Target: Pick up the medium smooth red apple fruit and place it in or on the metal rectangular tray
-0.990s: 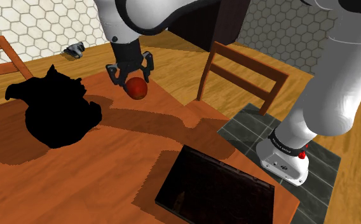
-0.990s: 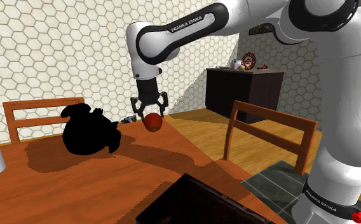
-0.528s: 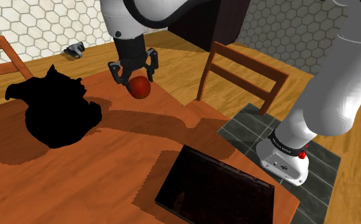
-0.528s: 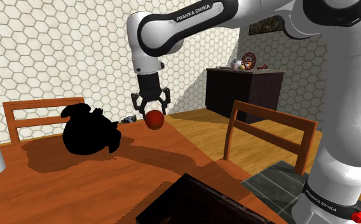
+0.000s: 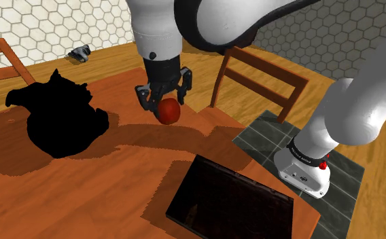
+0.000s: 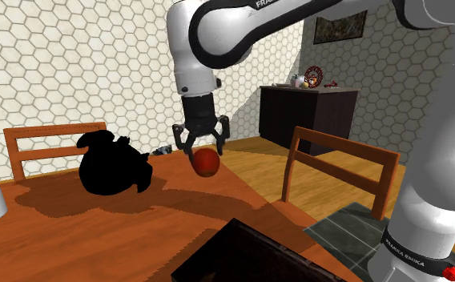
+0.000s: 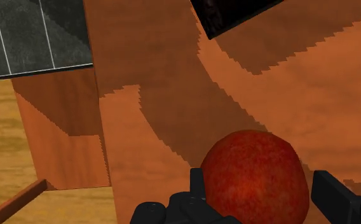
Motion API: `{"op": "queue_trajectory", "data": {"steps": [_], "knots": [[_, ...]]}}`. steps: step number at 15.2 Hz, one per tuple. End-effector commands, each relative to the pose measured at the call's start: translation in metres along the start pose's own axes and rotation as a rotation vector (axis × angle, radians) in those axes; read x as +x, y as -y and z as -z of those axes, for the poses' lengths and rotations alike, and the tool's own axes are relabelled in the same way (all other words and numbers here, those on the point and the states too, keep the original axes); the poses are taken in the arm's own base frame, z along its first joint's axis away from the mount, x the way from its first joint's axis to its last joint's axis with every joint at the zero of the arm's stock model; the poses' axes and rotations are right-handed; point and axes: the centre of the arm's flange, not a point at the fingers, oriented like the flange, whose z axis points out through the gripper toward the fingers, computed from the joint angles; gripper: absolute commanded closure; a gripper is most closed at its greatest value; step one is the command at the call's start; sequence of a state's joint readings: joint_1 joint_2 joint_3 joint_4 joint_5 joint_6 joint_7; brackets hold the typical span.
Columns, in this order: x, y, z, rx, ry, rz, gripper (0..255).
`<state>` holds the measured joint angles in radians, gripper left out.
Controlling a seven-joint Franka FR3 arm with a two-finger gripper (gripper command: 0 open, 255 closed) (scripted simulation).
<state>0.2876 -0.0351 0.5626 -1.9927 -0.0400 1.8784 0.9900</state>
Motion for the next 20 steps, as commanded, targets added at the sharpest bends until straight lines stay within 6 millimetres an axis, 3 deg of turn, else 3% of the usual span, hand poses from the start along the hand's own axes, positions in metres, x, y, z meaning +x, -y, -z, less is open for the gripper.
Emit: {"op": "queue_trajectory", "data": {"steps": [1,20], "knots": [[-0.026,-0.003,0.004,0.0,0.0,-0.001,255],[-0.276,-0.021,0.013,0.0,0.0,-0.001,255]]}}
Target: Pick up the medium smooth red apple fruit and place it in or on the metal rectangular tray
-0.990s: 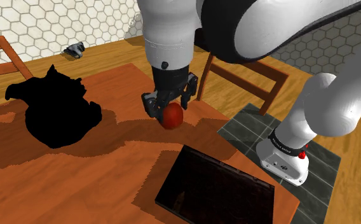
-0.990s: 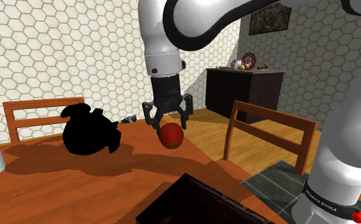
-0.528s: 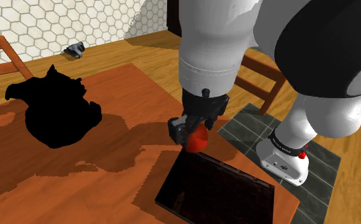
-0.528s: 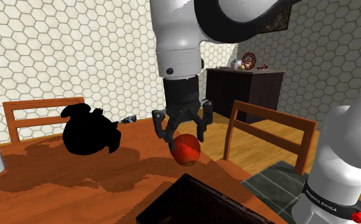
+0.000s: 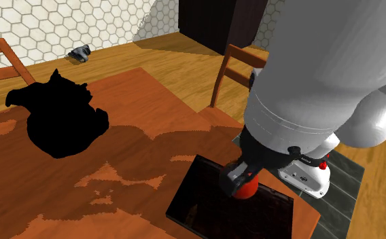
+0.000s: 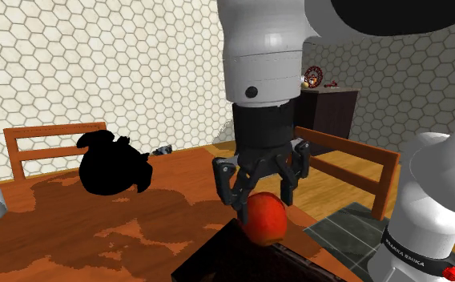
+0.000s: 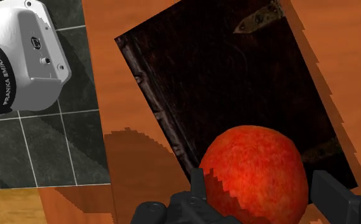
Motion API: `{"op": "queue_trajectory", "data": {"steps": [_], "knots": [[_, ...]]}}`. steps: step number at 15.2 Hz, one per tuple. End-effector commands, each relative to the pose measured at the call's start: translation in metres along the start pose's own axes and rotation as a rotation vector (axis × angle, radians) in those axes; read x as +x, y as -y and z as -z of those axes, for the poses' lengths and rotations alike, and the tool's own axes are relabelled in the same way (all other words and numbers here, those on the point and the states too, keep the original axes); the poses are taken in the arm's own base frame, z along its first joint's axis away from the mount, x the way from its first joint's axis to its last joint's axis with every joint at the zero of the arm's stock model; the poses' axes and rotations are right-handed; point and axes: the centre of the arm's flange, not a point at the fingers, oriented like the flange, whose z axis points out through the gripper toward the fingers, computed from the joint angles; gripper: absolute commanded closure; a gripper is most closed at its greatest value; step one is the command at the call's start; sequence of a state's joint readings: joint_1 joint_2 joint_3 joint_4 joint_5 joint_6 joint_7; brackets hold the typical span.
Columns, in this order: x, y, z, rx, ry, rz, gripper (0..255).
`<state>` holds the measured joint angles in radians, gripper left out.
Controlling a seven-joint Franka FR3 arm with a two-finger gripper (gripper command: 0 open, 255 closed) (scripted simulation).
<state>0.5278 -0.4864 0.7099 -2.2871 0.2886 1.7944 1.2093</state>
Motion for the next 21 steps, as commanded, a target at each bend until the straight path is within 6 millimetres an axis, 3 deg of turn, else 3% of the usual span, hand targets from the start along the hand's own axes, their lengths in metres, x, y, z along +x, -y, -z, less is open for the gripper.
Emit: {"op": "queue_trajectory", "data": {"steps": [1,17,21], "knots": [[-0.041,-0.005,0.001,0.0,0.0,-0.001,255],[-0.041,0.003,-0.083,0.0,0.0,-0.001,255],[-0.041,0.004,-0.087,0.0,0.0,-0.001,255]]}}
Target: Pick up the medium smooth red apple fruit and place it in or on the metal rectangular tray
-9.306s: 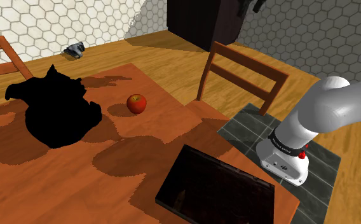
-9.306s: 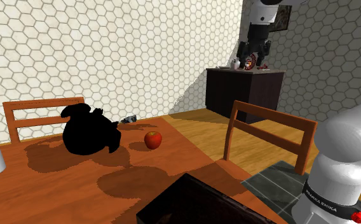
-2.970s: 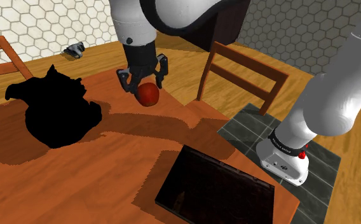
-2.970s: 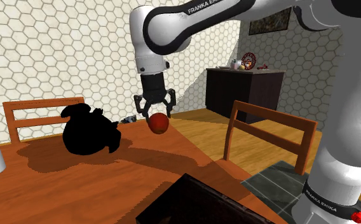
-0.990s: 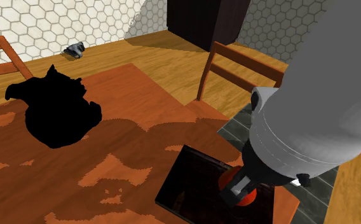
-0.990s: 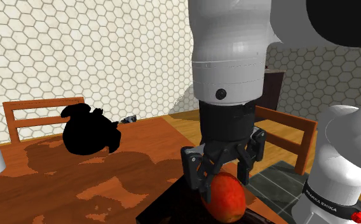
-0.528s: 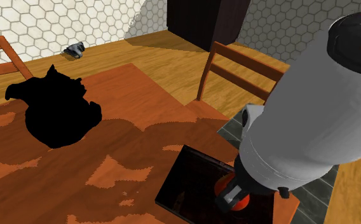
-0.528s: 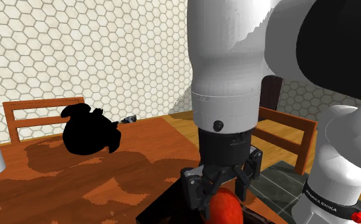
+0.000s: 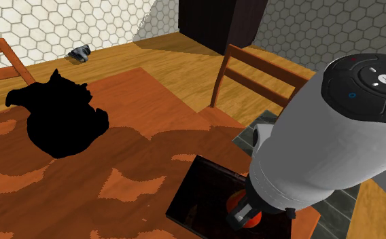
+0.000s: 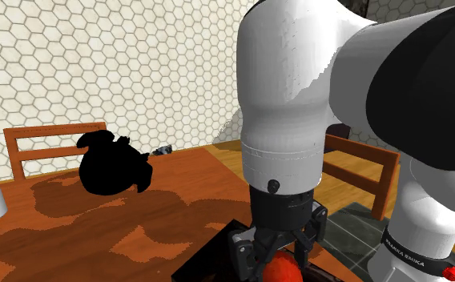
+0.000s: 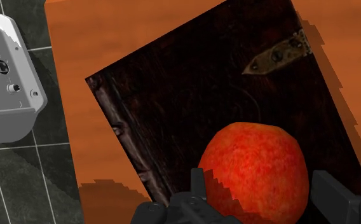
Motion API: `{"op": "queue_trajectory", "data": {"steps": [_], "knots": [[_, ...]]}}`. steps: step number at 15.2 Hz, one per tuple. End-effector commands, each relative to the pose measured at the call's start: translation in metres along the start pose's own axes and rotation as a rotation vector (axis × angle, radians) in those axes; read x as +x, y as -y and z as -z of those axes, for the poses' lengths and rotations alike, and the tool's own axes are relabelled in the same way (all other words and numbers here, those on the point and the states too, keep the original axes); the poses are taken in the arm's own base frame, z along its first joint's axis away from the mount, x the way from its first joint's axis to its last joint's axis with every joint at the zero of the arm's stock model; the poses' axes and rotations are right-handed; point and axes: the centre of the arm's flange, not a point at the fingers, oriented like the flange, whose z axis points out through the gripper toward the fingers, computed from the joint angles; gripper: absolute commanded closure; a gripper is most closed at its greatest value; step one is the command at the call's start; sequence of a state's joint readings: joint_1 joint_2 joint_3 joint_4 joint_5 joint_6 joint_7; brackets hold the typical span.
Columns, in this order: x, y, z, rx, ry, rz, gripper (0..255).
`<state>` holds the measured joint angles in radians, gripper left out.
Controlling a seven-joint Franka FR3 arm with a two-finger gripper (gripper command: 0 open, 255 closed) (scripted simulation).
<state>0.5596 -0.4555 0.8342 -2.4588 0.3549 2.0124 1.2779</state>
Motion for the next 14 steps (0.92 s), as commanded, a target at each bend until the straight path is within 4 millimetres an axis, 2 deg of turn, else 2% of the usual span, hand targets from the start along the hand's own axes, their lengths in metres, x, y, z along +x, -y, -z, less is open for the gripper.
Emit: {"op": "queue_trajectory", "data": {"steps": [1,5,6,11,14], "knots": [[0.0,0.0,-0.002,-0.003,0.001,0.0,255],[0.0,0.0,-0.002,-0.003,0.001,0.0,255],[0.0,0.0,-0.002,-0.003,0.001,0.0,0],[0.0,0.0,-0.002,-0.003,0.001,0.0,0],[0.0,0.0,0.038,-0.003,0.001,0.0,0]]}}
